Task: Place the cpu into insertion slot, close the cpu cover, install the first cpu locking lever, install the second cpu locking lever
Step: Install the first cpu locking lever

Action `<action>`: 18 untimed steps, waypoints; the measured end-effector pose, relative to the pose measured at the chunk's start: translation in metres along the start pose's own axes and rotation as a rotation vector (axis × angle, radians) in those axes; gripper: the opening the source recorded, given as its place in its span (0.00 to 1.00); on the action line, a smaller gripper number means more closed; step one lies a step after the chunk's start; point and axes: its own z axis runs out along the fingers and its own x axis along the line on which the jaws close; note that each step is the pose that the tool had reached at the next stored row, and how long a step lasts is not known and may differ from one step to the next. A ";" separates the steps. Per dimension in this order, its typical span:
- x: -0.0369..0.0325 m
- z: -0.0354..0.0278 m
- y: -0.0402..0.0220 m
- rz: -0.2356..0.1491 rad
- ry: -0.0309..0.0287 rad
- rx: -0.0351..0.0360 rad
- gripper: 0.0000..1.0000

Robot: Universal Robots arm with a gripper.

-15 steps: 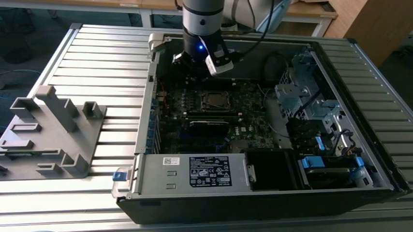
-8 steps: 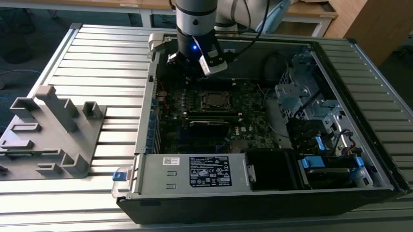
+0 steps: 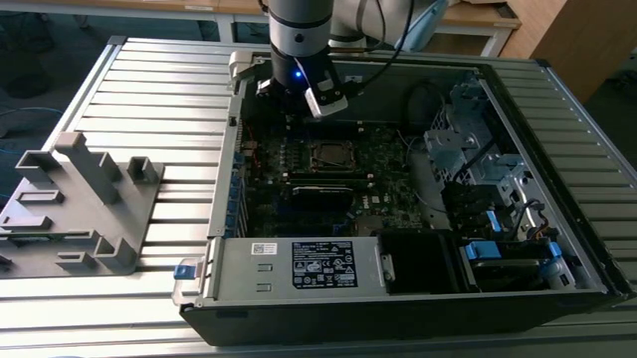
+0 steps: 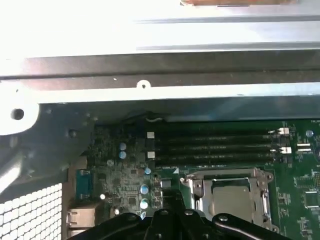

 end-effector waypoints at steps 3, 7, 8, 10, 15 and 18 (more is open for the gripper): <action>0.0024 0.0000 -0.0002 0.000 0.0014 -0.0306 0.11; 0.0036 0.0000 -0.0004 0.001 0.0037 -0.0757 0.11; 0.0036 0.0000 -0.0004 0.001 0.0039 -0.0819 0.11; 0.0036 0.0000 -0.0003 0.001 0.0039 -0.0825 0.11; 0.0007 0.0001 -0.0003 0.001 0.0041 -0.0845 0.11; -0.0056 0.0003 0.0000 0.001 0.0041 -0.0855 0.11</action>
